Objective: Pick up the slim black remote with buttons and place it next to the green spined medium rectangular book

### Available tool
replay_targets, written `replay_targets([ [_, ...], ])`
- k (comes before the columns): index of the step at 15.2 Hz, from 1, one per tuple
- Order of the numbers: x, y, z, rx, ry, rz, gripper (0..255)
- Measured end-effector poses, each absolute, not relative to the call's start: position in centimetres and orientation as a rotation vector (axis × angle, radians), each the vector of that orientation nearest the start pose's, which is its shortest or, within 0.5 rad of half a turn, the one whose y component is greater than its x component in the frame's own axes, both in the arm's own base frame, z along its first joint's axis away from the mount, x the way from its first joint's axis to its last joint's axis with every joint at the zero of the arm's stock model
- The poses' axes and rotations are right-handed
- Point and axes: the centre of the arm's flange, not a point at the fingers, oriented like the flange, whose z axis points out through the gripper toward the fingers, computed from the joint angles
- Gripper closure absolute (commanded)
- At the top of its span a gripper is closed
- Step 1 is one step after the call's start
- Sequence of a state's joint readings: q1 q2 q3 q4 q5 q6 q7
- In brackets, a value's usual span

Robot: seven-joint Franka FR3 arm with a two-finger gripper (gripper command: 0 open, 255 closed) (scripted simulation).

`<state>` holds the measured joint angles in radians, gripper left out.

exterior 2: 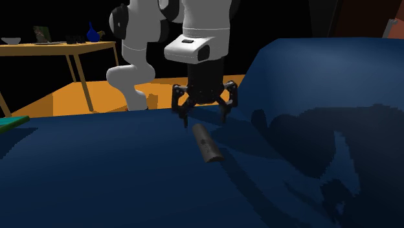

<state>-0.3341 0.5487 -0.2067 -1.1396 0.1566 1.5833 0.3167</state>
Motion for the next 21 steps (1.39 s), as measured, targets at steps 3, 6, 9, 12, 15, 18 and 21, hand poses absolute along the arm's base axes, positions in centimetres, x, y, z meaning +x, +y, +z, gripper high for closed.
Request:
replay_targets([
  [3, 62.8, -31.6, 47.1, -2.808, 1.267, 0.136, 0],
  [6, 62.8, -31.4, 45.5, -2.807, 1.267, 0.136, 0],
  [9, 62.7, -31.4, 44.8, -2.807, 1.267, 0.136, 0],
  [12, 62.7, -31.4, 44.7, -2.807, 1.268, 0.135, 0],
  [15, 62.6, -31.5, 45.0, -2.810, 1.271, 0.132, 255],
  [18, 62.5, -31.7, 45.3, -2.809, 1.277, 0.122, 255],
  [21, 62.4, -31.7, 45.3, -2.809, 1.274, 0.119, 255],
])
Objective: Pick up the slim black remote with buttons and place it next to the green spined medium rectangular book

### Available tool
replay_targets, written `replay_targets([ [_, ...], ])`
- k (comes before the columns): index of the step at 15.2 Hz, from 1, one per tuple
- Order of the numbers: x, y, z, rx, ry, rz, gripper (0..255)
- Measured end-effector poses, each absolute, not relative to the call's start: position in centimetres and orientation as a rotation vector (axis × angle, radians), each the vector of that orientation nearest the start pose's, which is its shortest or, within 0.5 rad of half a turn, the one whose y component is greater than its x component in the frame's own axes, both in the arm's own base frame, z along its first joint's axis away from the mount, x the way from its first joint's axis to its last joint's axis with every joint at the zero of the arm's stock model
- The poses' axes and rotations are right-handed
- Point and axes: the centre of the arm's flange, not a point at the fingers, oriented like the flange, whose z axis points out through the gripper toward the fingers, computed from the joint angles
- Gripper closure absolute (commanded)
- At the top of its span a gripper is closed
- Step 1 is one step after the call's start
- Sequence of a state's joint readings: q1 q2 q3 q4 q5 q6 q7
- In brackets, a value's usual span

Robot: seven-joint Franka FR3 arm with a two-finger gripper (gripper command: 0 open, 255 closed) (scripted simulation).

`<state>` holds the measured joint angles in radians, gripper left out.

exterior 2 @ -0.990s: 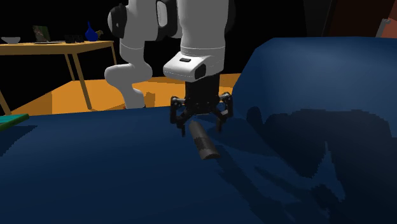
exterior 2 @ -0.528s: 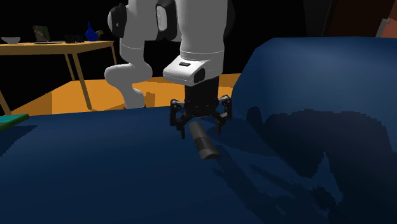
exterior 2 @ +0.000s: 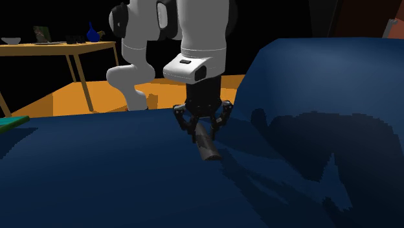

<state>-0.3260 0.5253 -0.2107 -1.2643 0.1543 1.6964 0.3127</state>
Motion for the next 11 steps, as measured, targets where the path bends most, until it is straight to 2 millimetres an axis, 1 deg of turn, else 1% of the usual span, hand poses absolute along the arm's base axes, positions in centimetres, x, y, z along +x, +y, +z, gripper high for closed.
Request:
replay_targets([
  [5, 62.7, -31.5, 45.5, -2.807, 1.269, 0.132, 255],
  [11, 62.7, -31.5, 48.4, -2.807, 1.268, 0.135, 255],
])
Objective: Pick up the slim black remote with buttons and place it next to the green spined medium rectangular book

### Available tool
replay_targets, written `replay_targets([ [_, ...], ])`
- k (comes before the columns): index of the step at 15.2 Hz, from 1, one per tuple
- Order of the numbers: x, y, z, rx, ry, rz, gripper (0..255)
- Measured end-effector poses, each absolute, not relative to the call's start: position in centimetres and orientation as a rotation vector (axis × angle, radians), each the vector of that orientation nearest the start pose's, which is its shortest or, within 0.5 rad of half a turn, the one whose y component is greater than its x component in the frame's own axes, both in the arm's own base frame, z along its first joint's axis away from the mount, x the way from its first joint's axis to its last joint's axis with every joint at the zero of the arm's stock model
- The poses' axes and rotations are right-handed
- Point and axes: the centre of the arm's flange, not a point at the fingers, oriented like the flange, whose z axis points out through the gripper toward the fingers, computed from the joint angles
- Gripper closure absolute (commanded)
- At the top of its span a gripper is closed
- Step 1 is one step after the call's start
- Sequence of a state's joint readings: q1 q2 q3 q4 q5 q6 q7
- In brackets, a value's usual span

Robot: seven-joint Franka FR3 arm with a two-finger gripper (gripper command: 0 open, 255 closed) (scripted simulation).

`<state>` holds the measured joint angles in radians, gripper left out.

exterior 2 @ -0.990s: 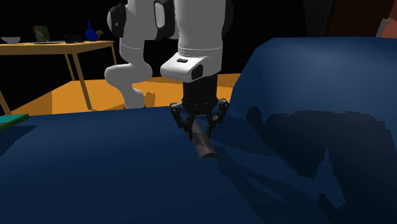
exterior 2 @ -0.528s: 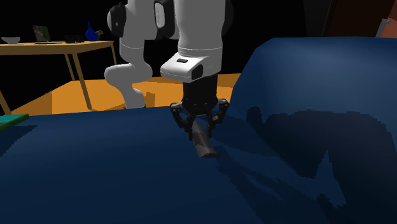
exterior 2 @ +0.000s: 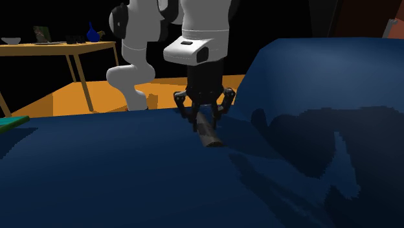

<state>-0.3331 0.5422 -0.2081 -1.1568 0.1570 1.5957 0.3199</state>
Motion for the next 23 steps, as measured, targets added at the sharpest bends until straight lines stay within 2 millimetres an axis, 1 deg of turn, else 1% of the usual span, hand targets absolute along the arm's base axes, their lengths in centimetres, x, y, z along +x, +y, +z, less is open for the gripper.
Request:
replay_targets([
  [13, 62.7, -31.4, 55.2, -2.807, 1.268, 0.134, 255],
  [14, 62.2, -31.7, 55.4, -2.807, 1.267, 0.136, 255],
  [16, 60.1, -32.0, 55.7, -2.808, 1.268, 0.136, 255],
  [18, 57.8, -33.0, 56.1, -2.807, 1.269, 0.135, 255],
  [19, 56.4, -32.9, 55.9, -2.807, 1.270, 0.136, 255],
  [21, 53.9, -34.0, 56.1, -2.807, 1.270, 0.135, 255],
  [23, 51.3, -34.5, 56.1, -2.807, 1.270, 0.135, 255],
])
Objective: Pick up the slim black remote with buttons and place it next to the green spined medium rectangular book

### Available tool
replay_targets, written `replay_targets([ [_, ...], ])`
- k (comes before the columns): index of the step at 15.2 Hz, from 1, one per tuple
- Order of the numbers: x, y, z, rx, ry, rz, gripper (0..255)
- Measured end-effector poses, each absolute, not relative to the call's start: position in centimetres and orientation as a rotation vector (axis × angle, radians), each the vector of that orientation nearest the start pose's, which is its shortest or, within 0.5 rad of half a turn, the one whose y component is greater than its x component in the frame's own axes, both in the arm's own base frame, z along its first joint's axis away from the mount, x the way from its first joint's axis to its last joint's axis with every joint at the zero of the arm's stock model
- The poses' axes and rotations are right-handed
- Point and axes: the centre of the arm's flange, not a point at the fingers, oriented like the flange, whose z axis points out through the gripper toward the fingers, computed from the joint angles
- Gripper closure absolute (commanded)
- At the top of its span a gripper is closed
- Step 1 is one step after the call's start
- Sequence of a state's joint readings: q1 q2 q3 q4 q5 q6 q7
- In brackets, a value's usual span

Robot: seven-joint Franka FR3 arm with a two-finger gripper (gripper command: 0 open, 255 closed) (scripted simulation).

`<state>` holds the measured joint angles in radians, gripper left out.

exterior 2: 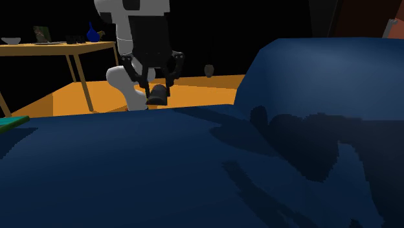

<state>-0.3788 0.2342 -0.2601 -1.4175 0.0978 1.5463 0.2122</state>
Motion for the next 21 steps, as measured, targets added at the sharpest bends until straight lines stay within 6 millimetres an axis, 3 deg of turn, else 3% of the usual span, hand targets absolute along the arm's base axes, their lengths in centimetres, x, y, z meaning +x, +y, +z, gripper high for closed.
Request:
replay_targets([
  [21, 24.4, -41.7, 56.9, -2.806, 1.269, 0.135, 255],
])
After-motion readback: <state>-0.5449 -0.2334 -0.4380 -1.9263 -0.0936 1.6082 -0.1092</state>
